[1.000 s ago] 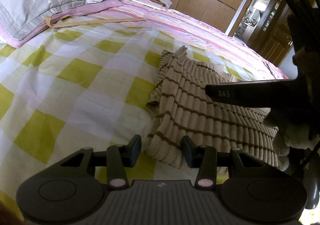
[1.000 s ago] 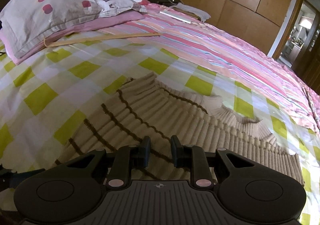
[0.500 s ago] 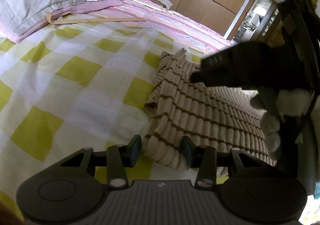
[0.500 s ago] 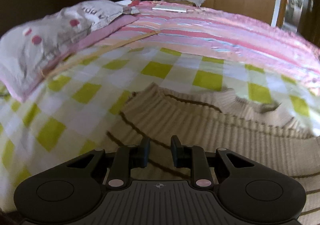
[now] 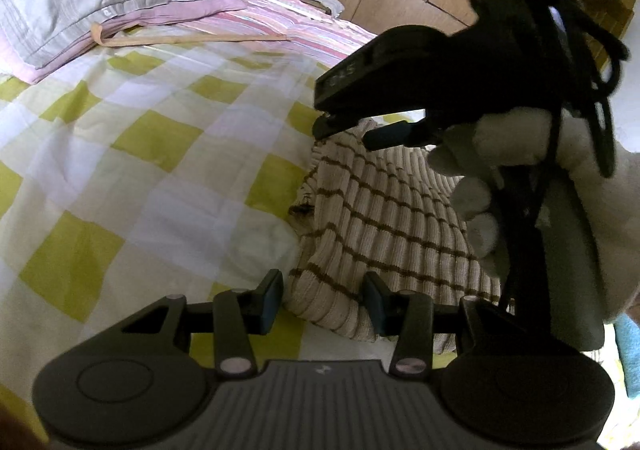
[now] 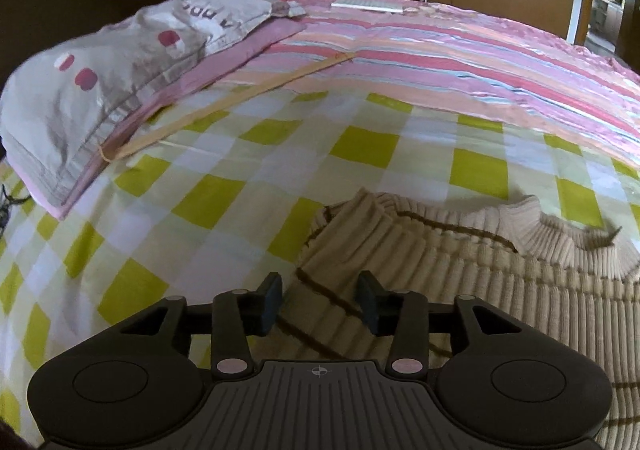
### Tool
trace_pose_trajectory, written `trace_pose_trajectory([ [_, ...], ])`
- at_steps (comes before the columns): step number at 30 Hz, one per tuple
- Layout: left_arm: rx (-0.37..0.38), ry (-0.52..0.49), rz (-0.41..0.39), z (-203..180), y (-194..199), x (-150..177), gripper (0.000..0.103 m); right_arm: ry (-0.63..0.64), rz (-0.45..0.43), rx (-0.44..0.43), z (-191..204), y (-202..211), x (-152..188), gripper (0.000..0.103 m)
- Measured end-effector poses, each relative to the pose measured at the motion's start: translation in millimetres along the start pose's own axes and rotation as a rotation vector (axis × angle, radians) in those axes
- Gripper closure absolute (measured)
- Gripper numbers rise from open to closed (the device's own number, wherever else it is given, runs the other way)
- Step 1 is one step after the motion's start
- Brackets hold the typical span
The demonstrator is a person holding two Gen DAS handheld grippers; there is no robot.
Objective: Fold small clothes
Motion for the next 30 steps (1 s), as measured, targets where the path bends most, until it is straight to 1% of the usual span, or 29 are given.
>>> trace_pose_trajectory([
  [5,0.0,-0.006,-0.001,-1,-1,0,0.054,0.06,0.007,0.045,6,-9,4,0.056],
  [8,0.0,-0.006,-0.001,-1,-2,0,0.054,0.072,0.007,0.051,7,-11,6,0.055],
  [13,0.005,-0.002,-0.002,-1,-1,-1,0.054,0.056,0.001,0.044,4,-8,6,0.055],
  [17,-0.01,-0.005,-0.013,0,-1,-1,0.054,-0.004,-0.028,0.005,-10,12,7,0.055],
  [19,-0.02,-0.007,-0.026,1,1,-2,0.054,-0.02,-0.066,-0.004,-22,29,9,0.055],
  [22,-0.03,-0.023,-0.066,0,7,-3,0.054,-0.062,-0.114,0.016,-54,61,15,0.055],
  [26,-0.05,-0.125,-0.141,-17,16,-1,0.054,-0.152,-0.137,0.066,-112,96,29,0.055],
  [30,-0.036,-0.219,-0.159,-38,15,6,0.054,-0.225,-0.15,0.102,-160,120,48,0.055],
])
Point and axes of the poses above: each gripper's, at about its wrist camera, not at the fingertips, and y roughly against the way its jaws point, z to its left, x to its underside, the point moved 1 cm from there along -y, roughly the way its jaws point, and after that the axes turned 7 degrees about -y, right-handed, at the moved point
